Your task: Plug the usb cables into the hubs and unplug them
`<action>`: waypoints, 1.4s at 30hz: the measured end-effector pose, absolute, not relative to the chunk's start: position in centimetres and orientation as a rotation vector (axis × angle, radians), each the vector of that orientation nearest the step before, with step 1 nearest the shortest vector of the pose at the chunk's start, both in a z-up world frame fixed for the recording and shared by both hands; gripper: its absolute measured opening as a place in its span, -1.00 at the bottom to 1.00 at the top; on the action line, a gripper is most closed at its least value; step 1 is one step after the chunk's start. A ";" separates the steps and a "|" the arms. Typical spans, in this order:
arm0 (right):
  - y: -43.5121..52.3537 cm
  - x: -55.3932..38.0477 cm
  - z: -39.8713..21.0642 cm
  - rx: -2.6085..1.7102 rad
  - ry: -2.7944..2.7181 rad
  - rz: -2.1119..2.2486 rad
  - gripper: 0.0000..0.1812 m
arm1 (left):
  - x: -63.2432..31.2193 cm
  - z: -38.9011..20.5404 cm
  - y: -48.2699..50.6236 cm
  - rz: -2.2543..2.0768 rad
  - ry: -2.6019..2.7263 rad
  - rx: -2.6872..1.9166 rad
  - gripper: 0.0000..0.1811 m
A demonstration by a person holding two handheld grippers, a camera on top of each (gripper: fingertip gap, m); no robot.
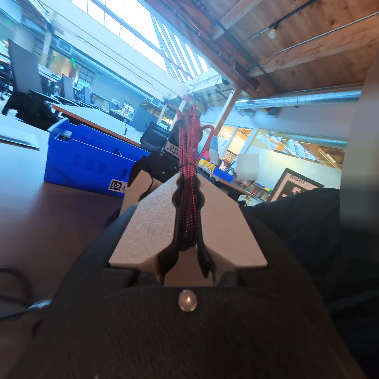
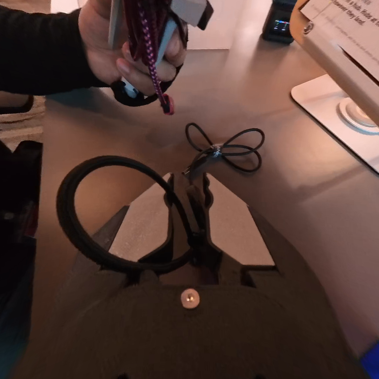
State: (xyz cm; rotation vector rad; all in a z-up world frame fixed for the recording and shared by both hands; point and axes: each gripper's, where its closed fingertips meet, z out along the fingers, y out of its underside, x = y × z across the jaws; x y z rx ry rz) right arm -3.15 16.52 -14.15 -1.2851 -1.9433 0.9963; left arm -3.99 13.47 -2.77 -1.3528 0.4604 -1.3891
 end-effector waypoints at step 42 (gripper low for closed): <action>18.4 5.3 -13.8 -1.594 -2.117 0.391 -0.33 | -4.2 -3.4 14.8 -1.342 0.413 -1.361 -0.94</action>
